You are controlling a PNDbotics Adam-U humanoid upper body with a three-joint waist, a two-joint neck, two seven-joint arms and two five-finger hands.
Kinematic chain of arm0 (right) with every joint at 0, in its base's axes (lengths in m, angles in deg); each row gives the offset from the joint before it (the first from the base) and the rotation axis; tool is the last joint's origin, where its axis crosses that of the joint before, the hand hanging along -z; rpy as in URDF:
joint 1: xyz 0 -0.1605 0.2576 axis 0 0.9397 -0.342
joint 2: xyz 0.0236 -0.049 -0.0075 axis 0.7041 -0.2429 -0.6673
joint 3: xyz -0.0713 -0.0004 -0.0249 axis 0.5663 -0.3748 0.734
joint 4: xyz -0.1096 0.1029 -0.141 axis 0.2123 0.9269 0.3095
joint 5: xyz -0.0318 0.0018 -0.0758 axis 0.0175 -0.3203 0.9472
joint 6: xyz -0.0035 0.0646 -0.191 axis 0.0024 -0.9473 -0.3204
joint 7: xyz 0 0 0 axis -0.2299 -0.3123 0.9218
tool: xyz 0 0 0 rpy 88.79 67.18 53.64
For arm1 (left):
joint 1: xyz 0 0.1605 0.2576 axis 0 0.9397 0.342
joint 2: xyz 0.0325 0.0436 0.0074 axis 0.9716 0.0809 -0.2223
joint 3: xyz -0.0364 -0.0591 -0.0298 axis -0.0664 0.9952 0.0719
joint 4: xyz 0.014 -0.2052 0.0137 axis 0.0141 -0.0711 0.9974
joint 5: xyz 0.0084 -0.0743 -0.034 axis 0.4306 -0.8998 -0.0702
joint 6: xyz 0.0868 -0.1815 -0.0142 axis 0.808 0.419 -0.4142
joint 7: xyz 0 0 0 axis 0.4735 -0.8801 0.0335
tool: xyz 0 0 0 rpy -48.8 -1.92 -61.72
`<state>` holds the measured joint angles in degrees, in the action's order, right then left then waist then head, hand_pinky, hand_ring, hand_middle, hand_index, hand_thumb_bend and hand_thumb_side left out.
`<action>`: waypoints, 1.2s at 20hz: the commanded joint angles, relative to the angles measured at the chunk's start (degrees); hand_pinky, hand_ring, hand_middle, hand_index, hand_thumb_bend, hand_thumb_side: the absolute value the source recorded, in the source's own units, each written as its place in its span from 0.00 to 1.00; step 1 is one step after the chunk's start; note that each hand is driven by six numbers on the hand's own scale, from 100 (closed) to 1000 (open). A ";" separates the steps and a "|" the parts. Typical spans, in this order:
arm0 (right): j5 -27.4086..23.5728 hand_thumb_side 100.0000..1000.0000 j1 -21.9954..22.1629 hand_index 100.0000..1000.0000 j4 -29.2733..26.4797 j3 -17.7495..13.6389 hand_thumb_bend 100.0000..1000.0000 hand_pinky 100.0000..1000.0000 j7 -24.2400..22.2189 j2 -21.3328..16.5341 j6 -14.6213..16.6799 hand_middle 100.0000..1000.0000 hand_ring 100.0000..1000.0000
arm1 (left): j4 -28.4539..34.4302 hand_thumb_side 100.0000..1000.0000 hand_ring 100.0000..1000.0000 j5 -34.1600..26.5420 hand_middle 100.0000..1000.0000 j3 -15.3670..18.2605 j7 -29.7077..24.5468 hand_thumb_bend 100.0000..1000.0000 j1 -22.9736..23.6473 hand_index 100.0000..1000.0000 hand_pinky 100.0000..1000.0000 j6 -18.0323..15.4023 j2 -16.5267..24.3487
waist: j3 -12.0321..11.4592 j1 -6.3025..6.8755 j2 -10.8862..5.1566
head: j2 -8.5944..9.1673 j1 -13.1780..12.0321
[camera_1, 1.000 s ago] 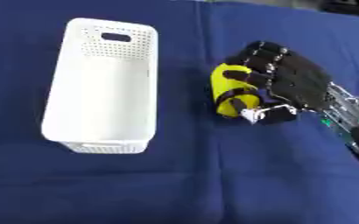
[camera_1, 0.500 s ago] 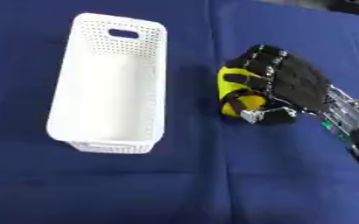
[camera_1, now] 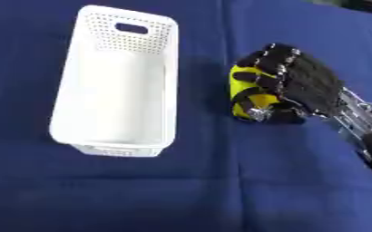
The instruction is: Pick up objects on the table and place them in the box.
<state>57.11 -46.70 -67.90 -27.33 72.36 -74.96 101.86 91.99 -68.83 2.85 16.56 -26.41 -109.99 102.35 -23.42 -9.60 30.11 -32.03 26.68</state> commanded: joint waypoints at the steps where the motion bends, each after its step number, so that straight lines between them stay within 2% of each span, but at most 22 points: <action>1: 0.50 0.42 0.00 0.72 -0.13 -0.68 0.12 0.37 0.29 -0.26 -0.36 0.61 0.52 | 0.91 0.79 0.47 0.69 0.65 -0.04 -0.25 0.00 -0.23 0.78 0.77 -0.06 0.08 | -0.16 0.13 -0.57 | 1.31 0.06; 2: 0.54 0.41 0.04 0.71 -0.15 -0.72 0.12 0.36 0.35 -0.14 -0.57 0.61 0.51 | 0.91 0.79 0.47 0.74 0.65 -0.04 -0.29 0.00 -0.23 0.78 0.77 -0.06 0.07 | -0.21 0.06 -0.47 | 1.41 0.07; 3: 0.49 0.36 0.03 0.68 -0.21 -0.80 0.12 0.21 0.51 0.05 -0.86 0.54 0.44 | 0.91 0.79 0.47 0.77 0.65 -0.05 -0.34 0.00 -0.23 0.78 0.77 -0.05 0.04 | -0.27 -0.04 -0.31 | 1.55 0.10; 4: 0.43 0.32 0.02 0.64 -0.31 -0.89 0.14 0.12 0.78 0.19 -1.17 0.48 0.39 | 0.91 0.79 0.47 0.80 0.65 -0.06 -0.38 0.00 -0.24 0.78 0.77 -0.05 0.01 | -0.33 -0.13 -0.17 | 1.67 0.14; 6: 0.28 0.29 0.08 0.59 -0.58 -1.05 0.18 0.00 1.55 0.47 -1.79 0.42 0.33 | 0.91 0.79 0.47 0.87 0.65 -0.06 -0.46 0.00 -0.26 0.78 0.77 -0.05 -0.02 | -0.50 -0.30 0.10 | 1.95 0.25; 7: 0.17 0.24 0.12 0.51 -0.72 -1.12 0.22 0.00 2.00 0.62 -2.04 0.32 0.26 | 0.91 0.79 0.47 0.90 0.65 -0.06 -0.51 0.00 -0.26 0.78 0.77 -0.05 -0.04 | -0.58 -0.37 0.23 | 2.09 0.31; 8: 0.00 0.25 0.20 0.53 -0.86 -1.18 0.21 0.00 2.53 0.74 -2.23 0.34 0.28 | 0.91 0.79 0.47 0.94 0.65 -0.07 -0.55 0.00 -0.26 0.78 0.77 -0.06 -0.04 | -0.66 -0.43 0.34 | 2.21 0.37; 9: -0.25 0.19 0.23 0.40 -1.05 -1.26 0.21 0.00 3.20 0.89 -2.42 0.20 0.17 | 0.91 0.79 0.47 0.98 0.65 -0.06 -0.57 0.00 -0.26 0.78 0.77 -0.07 -0.05 | -0.75 -0.49 0.47 | 2.37 0.41; 10: -0.54 0.19 0.26 0.38 -1.28 -1.38 0.19 0.00 4.01 1.02 -2.69 0.18 0.15 | 0.91 0.79 0.47 1.02 0.65 -0.06 -0.60 0.00 -0.27 0.78 0.77 -0.09 -0.06 | -0.83 -0.55 0.59 | 2.51 0.45; 11: -0.66 0.23 0.30 0.28 -1.42 -1.50 0.04 0.00 4.68 1.08 -3.06 0.06 0.00 | 0.91 0.79 0.47 1.06 0.65 -0.07 -0.65 0.00 -0.28 0.78 0.77 -0.10 -0.07 | -0.89 -0.59 0.72 | 2.63 0.48; 12: -0.71 0.22 0.37 0.29 -1.55 -1.57 0.06 0.00 5.20 1.12 -3.52 0.07 0.02 | 0.91 0.79 0.47 1.10 0.65 -0.09 -0.70 0.00 -0.29 0.78 0.77 -0.12 -0.08 | -0.96 -0.64 0.83 | 2.72 0.51; 13: -0.74 0.46 0.41 0.19 -1.69 -1.65 0.00 0.00 5.65 1.15 -4.05 0.00 0.00 | 0.91 0.79 0.47 1.13 0.65 -0.09 -0.75 0.00 -0.29 0.78 0.77 -0.13 -0.08 | -1.03 -0.68 0.94 | 2.80 0.53; 14: -0.63 0.43 0.47 0.20 -1.93 -1.82 0.00 0.00 6.29 1.13 -4.90 0.00 0.00 | 0.91 0.79 0.47 1.18 0.65 -0.08 -0.78 0.00 -0.29 0.78 0.77 -0.15 -0.08 | -1.09 -0.72 1.05 | 2.87 0.56; 15: -0.37 0.64 0.54 0.11 -2.17 -2.05 0.00 0.00 7.03 1.14 -6.11 0.00 0.00 | 0.91 0.79 0.47 1.22 0.65 -0.08 -0.81 0.00 -0.29 0.78 0.77 -0.17 -0.08 | -1.17 -0.77 1.19 | 2.97 0.57; 18: -0.12 0.62 0.94 0.08 -2.82 -2.02 0.00 0.00 8.38 1.44 -8.49 0.00 0.00 | 0.91 0.79 0.47 1.39 0.65 -0.13 -0.94 0.00 -0.31 0.78 0.77 -0.21 -0.14 | -1.41 -0.83 1.59 | 3.34 0.73; 19: -0.58 0.59 1.02 0.05 -3.05 -2.00 0.00 0.00 8.30 1.61 -8.59 0.00 0.00 | 0.91 0.79 0.47 1.41 0.65 -0.13 -0.98 0.00 -0.29 0.78 0.77 -0.21 -0.18 | -1.43 -0.80 1.72 | 3.46 0.76; 24: -5.19 0.57 1.39 0.05 -4.89 -2.82 0.00 0.00 5.38 1.66 -7.09 0.00 0.00 | 0.91 0.79 0.47 1.55 0.65 -0.08 -1.13 0.00 -0.02 0.78 0.77 -0.11 -0.26 | -0.74 -0.48 1.93 | 3.61 0.68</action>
<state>52.98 -45.79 -71.87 -29.55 78.36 -72.50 94.15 91.99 -67.41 2.84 15.63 -26.42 -110.09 101.89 -24.16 -10.62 33.02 -29.12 26.74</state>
